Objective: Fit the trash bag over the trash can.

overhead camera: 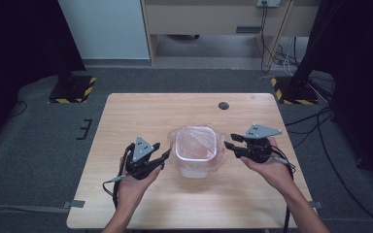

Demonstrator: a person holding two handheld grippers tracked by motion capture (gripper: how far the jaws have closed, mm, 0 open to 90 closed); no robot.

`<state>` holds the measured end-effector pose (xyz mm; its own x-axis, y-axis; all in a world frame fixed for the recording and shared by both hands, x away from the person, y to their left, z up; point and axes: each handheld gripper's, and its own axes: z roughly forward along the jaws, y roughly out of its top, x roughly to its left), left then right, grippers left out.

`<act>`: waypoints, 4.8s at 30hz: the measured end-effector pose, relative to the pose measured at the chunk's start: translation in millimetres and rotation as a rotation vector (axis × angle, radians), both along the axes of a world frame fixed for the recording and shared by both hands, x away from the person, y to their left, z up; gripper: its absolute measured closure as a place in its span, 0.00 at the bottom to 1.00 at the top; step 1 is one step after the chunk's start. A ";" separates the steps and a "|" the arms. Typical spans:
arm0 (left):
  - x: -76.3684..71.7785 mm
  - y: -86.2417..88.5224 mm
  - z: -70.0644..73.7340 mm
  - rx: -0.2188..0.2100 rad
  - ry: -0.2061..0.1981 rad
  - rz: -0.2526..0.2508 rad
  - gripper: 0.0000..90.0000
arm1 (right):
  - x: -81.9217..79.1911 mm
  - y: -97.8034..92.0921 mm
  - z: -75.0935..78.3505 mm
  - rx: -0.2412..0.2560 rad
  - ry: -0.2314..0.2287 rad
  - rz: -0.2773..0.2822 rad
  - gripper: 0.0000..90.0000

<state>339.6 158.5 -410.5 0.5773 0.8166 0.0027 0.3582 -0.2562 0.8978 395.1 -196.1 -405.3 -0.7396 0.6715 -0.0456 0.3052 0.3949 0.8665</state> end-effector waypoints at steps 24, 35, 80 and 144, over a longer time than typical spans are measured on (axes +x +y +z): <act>40.7 -17.0 9.5 -0.027 0.027 -0.002 0.67 | 28.0 22.6 -8.0 -0.094 0.052 0.038 0.62; 47.5 -21.0 10.7 -0.027 0.022 0.001 0.92 | 36.7 32.4 -10.8 -0.112 0.116 0.066 1.00; 84.2 -28.9 -53.4 0.044 0.196 0.060 1.00 | 44.7 45.2 -60.8 -0.174 0.276 0.075 1.00; -3.9 -27.3 -52.1 0.067 0.080 -0.197 0.58 | -13.1 20.4 -43.9 -0.060 0.115 0.194 0.80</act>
<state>335.7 131.2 -462.7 0.7259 0.6878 0.0009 0.3651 -0.3865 0.8470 382.0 -175.7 -449.2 -0.8571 0.5151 0.0106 0.3140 0.5059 0.8034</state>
